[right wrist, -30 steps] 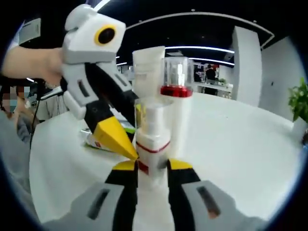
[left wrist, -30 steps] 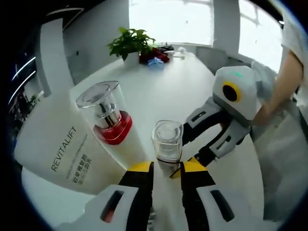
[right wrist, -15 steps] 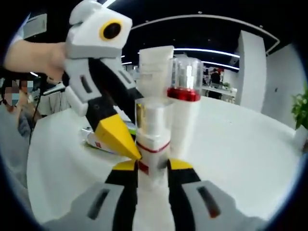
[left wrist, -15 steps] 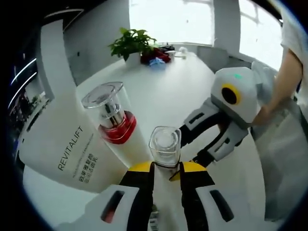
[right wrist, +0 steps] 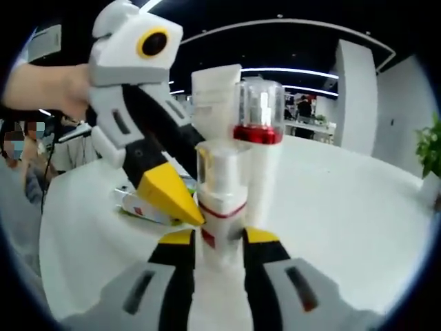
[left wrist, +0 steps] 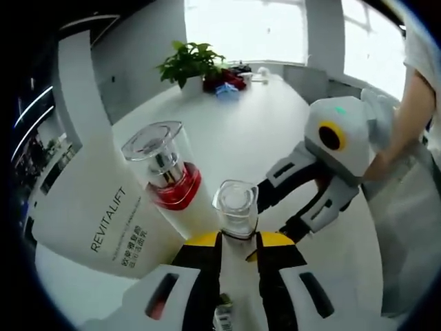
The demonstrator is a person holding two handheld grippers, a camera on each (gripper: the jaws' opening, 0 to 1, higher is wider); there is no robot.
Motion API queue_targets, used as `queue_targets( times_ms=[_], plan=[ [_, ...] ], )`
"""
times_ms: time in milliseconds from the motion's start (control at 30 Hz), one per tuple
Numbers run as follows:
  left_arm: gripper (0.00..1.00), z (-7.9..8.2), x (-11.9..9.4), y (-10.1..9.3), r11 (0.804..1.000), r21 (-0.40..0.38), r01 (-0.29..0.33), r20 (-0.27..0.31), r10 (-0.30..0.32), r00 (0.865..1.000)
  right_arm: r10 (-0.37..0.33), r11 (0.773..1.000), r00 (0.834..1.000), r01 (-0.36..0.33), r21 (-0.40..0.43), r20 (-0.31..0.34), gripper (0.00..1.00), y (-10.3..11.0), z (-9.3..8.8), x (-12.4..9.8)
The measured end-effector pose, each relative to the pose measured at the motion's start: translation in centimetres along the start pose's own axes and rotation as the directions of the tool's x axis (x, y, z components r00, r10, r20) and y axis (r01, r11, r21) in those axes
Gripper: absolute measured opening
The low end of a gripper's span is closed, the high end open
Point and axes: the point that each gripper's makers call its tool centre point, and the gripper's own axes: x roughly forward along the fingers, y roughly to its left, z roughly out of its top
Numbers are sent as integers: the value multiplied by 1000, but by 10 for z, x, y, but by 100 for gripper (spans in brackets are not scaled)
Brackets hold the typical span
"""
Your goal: Arrange the skincare products in the storage area until every visible bottle or jar stands upright without overlapping.
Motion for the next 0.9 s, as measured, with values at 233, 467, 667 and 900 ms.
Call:
queue_targets(
  times_ms=[233, 467, 667, 900],
  plan=[
    [16, 0, 0, 0, 1000, -7, -4, -2, 4, 1000, 27, 1000, 1000, -27, 8, -2, 28, 1, 0, 1],
    [15, 1, -1, -2, 1000, -12, -4, 0, 4, 1000, 70, 998, 998, -70, 2, -3, 31, 2, 0, 0],
    [15, 0, -1, -2, 1000, -13, -6, -6, 6, 1000, 81, 997, 997, -81, -3, -5, 31, 3, 2, 2],
    [15, -6, -3, -1, 1000, -17, -8, -20, 8, 1000, 74, 997, 997, -74, -1, -15, 32, 4, 1, 3]
  ],
)
